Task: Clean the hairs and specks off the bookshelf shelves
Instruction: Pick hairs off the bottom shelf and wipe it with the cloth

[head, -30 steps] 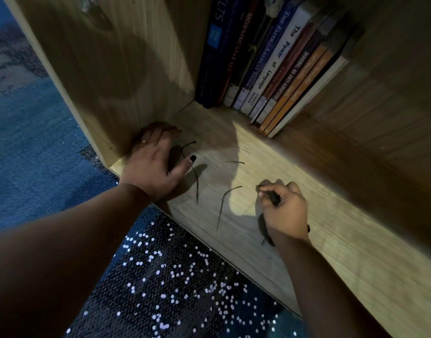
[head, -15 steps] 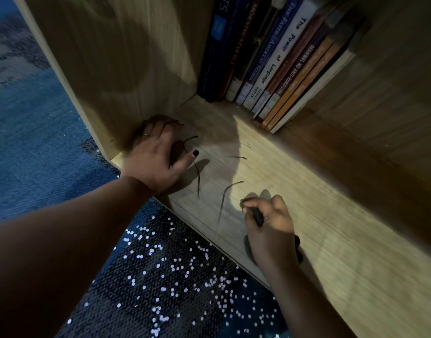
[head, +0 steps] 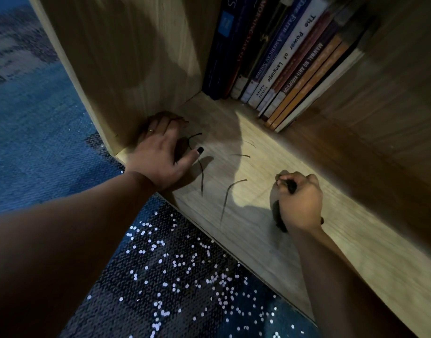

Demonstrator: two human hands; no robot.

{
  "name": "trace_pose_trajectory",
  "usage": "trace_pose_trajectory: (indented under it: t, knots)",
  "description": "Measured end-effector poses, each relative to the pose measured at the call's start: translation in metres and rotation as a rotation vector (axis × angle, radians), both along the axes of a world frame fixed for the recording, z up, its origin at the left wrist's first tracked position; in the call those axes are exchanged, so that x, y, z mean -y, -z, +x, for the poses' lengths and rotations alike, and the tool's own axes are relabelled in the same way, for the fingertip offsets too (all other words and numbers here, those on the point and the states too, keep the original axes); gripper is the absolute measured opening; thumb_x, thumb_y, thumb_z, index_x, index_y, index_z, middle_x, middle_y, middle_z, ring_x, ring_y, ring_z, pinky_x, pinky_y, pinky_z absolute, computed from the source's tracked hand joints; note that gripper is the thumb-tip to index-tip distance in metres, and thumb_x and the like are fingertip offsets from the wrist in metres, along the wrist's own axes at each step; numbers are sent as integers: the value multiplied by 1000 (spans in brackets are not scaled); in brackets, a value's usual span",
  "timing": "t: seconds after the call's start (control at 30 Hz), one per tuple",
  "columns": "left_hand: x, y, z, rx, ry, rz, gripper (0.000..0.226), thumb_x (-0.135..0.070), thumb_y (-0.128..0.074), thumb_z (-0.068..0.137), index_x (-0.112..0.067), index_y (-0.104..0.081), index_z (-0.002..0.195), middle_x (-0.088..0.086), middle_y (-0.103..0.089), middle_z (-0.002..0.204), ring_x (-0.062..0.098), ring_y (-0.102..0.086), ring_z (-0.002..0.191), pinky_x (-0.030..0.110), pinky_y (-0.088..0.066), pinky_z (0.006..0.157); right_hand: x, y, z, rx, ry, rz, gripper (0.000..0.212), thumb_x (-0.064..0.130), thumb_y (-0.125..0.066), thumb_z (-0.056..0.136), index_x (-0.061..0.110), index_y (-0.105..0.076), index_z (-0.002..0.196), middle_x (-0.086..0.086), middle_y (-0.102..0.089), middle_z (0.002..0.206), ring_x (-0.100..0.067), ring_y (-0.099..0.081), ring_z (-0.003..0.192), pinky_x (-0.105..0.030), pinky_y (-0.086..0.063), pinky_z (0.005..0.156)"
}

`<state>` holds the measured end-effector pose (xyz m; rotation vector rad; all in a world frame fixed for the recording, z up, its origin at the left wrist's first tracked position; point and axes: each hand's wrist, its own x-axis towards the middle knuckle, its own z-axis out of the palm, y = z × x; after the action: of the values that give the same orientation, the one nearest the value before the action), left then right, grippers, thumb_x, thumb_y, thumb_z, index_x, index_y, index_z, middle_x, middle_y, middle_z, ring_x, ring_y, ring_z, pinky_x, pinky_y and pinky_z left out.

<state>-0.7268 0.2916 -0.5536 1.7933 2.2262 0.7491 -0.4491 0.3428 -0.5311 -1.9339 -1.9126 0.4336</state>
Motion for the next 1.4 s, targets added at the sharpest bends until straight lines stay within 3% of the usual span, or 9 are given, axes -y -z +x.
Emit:
trace_pose_trajectory:
  t: [0.2, 0.33, 0.53, 0.67, 0.9, 1.03, 1.13, 1.23, 1.4]
  knots:
    - [0, -1, -1, 2, 5, -28, 82, -72, -30, 80, -16, -40, 138, 10, -40, 141, 29, -32, 133, 46, -32, 109, 57, 8, -14, -121, -177, 22, 10, 10, -63, 88, 14, -65, 97, 9, -50, 100, 0, -54, 91, 2, -32, 81]
    - [1, -1, 1, 10, -3, -33, 85, -73, -28, 79, -13, -39, 139, 11, -38, 143, 28, -30, 134, 45, -29, 110, 65, 12, -10, -117, -254, 70, 14, 8, -66, 85, 16, -68, 97, 7, -53, 102, -4, -58, 90, -7, -41, 82]
    - [1, -1, 1, -7, -9, -38, 83, -73, -30, 80, -12, -40, 136, 12, -39, 143, 28, -31, 134, 45, -30, 109, 18, 5, -8, -43, -70, 26, 16, 13, -61, 88, 15, -70, 102, -3, -48, 104, -17, -55, 89, -24, -42, 94]
    - [0, 0, 0, -9, -6, -35, 82, -73, -31, 80, -15, -40, 138, 9, -38, 143, 25, -29, 133, 45, -30, 109, 13, 5, -9, 9, -64, -18, 19, 17, -59, 90, 14, -68, 106, -4, -47, 109, -21, -56, 92, -20, -37, 92]
    - [1, -2, 1, 10, -5, -47, 80, -69, -36, 82, -18, -36, 143, 7, -34, 148, 23, -25, 137, 43, -27, 113, 84, 0, -24, -34, -290, 16, 14, 13, -65, 88, 19, -68, 101, 10, -51, 103, 8, -50, 80, 5, -36, 69]
    - [1, -4, 1, 18, -2, -47, 79, -68, -37, 81, -18, -37, 143, 7, -34, 148, 24, -24, 138, 42, -24, 113, 107, 0, -23, -10, -390, -36, 16, 26, -63, 89, 37, -63, 101, 12, -51, 102, 10, -46, 85, -14, -38, 67]
    - [1, -2, 0, 7, 7, -46, 81, -71, -34, 80, -18, -38, 141, 6, -36, 145, 25, -27, 136, 43, -27, 110, 115, 5, -22, -17, -450, -18, 22, 32, -61, 89, 38, -58, 110, 10, -49, 107, -3, -49, 88, -36, -49, 72]
    - [0, -2, -1, 0, 11, -52, 82, -72, -34, 80, -17, -38, 141, 8, -36, 145, 26, -28, 136, 43, -26, 110, 115, 6, -29, 54, -517, -77, 25, 46, -46, 91, 39, -51, 115, 10, -45, 109, -20, -57, 89, -42, -52, 74]
    - [0, -1, -1, 1, 10, -35, 86, -75, -28, 78, -17, -39, 140, 8, -38, 143, 27, -32, 134, 43, -28, 107, 85, 3, -48, -14, -476, 63, 20, 11, -65, 87, 20, -69, 104, 9, -46, 93, -8, -52, 79, -15, -42, 68]
